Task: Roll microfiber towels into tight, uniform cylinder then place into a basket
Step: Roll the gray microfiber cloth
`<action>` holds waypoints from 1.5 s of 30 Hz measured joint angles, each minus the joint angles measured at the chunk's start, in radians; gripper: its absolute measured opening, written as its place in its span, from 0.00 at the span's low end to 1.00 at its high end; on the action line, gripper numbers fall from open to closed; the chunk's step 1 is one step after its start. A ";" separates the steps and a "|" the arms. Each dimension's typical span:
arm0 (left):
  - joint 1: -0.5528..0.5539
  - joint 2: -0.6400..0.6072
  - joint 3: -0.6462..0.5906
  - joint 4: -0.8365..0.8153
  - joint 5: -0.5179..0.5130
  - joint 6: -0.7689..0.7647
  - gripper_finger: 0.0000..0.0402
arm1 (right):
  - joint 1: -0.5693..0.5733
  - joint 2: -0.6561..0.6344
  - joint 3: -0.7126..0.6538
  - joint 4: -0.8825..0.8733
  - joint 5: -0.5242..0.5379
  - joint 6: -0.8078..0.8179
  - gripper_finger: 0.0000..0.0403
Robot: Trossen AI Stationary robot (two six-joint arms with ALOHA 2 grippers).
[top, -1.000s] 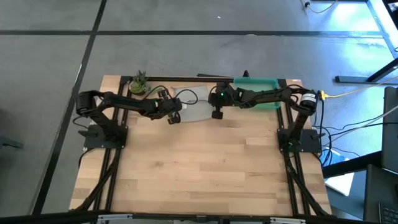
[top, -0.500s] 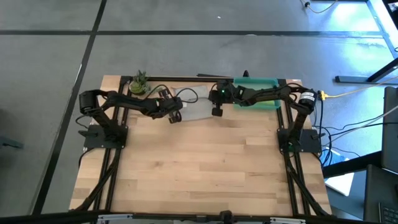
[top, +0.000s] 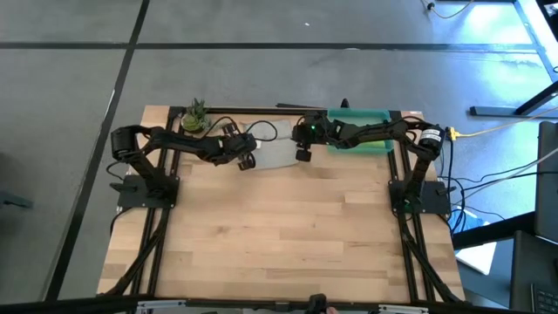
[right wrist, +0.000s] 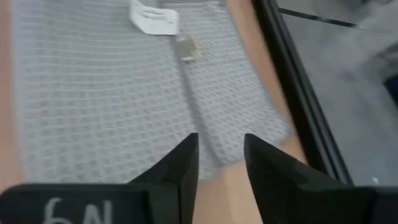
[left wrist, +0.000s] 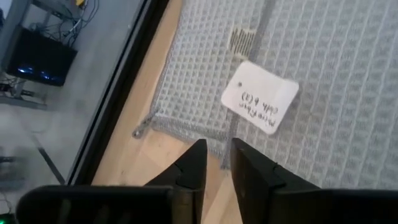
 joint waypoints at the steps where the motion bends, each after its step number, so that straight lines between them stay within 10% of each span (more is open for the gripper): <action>1: -0.001 0.000 0.000 0.007 0.000 0.000 0.17 | 0.001 0.000 0.000 0.002 0.020 0.003 0.33; 7: -0.039 -0.037 0.000 0.004 0.018 -0.008 0.17 | 0.021 -0.017 0.001 -0.034 -0.017 0.034 0.37; 14: -0.074 0.001 -0.001 0.004 0.389 -0.005 0.16 | 0.060 -0.016 -0.026 -0.138 -0.183 0.116 0.37; 45: -0.354 0.112 0.007 0.007 0.499 -0.223 0.16 | 0.285 0.026 -0.062 -0.269 -0.294 0.236 0.37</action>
